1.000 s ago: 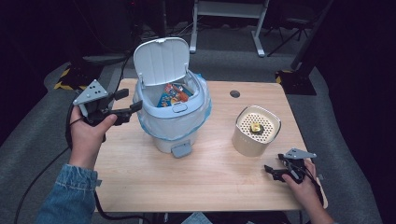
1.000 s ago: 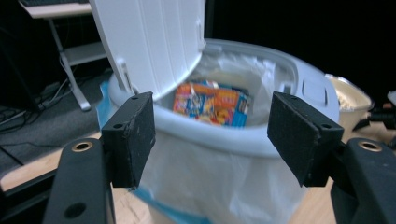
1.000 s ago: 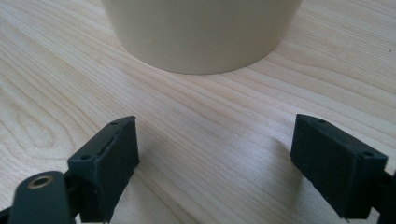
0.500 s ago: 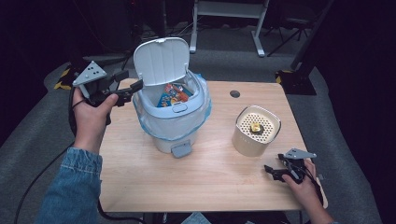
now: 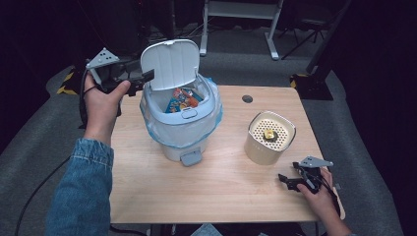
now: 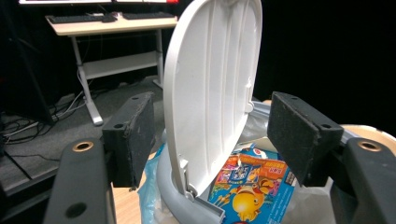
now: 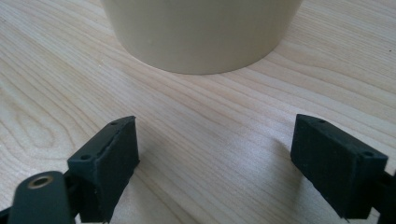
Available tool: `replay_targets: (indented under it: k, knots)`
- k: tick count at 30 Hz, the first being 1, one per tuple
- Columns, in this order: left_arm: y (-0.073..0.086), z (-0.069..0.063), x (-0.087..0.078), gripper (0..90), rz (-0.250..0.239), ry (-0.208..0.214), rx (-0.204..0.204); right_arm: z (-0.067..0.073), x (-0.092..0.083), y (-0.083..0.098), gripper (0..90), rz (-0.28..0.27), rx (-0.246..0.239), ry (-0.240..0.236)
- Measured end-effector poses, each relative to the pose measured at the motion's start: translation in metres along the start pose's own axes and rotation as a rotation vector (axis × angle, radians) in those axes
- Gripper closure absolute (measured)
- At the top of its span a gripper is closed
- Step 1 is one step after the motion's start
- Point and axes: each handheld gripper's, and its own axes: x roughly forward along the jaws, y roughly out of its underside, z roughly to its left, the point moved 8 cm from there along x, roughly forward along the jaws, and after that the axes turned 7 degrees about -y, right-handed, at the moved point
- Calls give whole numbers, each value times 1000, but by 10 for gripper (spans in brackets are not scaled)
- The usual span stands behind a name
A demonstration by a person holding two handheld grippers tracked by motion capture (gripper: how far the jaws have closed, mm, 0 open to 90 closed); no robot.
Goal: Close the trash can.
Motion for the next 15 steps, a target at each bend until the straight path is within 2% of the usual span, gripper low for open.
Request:
replay_targets:
  k: [4,10,15]
  knots:
    - [-2,-3,4,332,-7,32,-7,0,0,0,153,0,0,0]
    - [-2,-6,1,323,2,53,-7,0,0,0,153,0,0,0]
    - [0,-17,-7,320,30,78,28,0,0,0,152,0,1,0]
